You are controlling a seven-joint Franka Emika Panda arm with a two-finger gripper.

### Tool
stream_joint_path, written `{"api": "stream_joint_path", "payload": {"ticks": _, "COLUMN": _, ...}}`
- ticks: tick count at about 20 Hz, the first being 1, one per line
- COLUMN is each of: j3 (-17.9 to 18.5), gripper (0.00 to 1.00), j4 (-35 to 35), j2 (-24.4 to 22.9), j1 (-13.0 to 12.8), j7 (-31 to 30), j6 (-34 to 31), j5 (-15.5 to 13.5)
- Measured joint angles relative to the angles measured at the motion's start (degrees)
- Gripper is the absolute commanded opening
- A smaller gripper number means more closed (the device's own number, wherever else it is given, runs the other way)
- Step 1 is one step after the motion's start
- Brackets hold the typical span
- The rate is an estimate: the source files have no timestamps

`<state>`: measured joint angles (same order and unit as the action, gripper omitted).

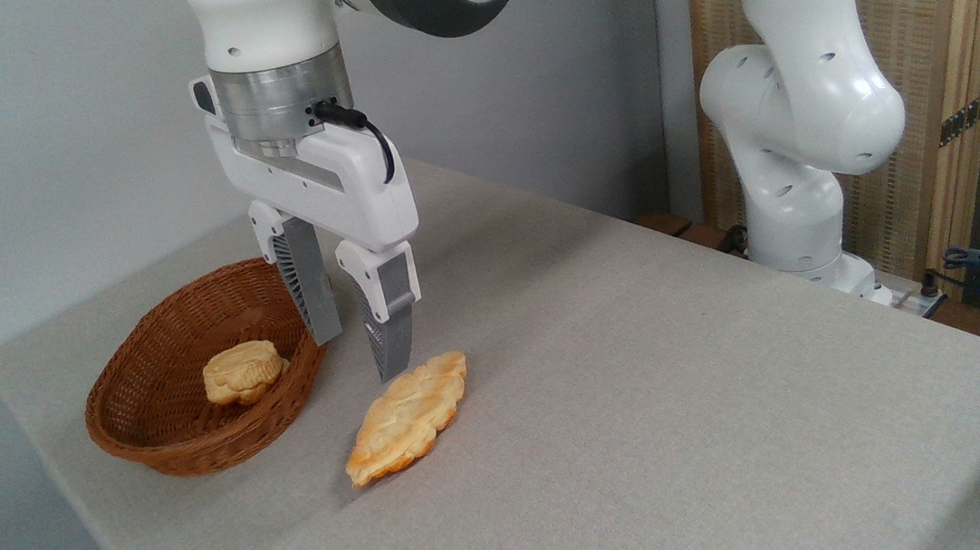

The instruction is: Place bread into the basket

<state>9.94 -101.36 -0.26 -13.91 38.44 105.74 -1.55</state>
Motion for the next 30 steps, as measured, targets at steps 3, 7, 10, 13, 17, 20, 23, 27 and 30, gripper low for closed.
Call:
{"api": "stream_joint_path", "payload": {"ticks": 3, "j3": 0.1, "gripper": 1.0, "j4": 0.0, "j2": 0.0, "j1": 0.0, "j7": 0.0, "j6": 0.0, "j5": 0.0}}
{"api": "stream_joint_path", "payload": {"ticks": 7, "j3": 0.1, "gripper": 1.0, "j4": 0.0, "j2": 0.0, "j1": 0.0, "j7": 0.0, "j6": 0.0, "j5": -0.1}}
{"api": "stream_joint_path", "payload": {"ticks": 10, "j3": 0.1, "gripper": 1.0, "j4": 0.0, "j2": 0.0, "j1": 0.0, "j7": 0.0, "j6": 0.0, "j5": -0.1}}
{"api": "stream_joint_path", "payload": {"ticks": 13, "j3": 0.1, "gripper": 1.0, "j4": 0.0, "j2": 0.0, "j1": 0.0, "j7": 0.0, "j6": 0.0, "j5": -0.1}}
{"api": "stream_joint_path", "payload": {"ticks": 17, "j3": 0.1, "gripper": 1.0, "j4": 0.0, "j2": 0.0, "j1": 0.0, "j7": 0.0, "j6": 0.0, "j5": -0.1}}
{"api": "stream_joint_path", "payload": {"ticks": 20, "j3": 0.1, "gripper": 1.0, "j4": 0.0, "j2": 0.0, "j1": 0.0, "j7": 0.0, "j6": 0.0, "j5": -0.1}}
{"api": "stream_joint_path", "payload": {"ticks": 23, "j3": 0.1, "gripper": 1.0, "j4": 0.0, "j2": 0.0, "j1": 0.0, "j7": 0.0, "j6": 0.0, "j5": -0.5}}
{"api": "stream_joint_path", "payload": {"ticks": 27, "j3": 0.1, "gripper": 1.0, "j4": 0.0, "j2": 0.0, "j1": 0.0, "j7": 0.0, "j6": 0.0, "j5": -0.9}}
{"api": "stream_joint_path", "payload": {"ticks": 30, "j3": 0.1, "gripper": 1.0, "j4": 0.0, "j2": 0.0, "j1": -0.2, "j7": 0.0, "j6": -0.9, "j5": -0.9}}
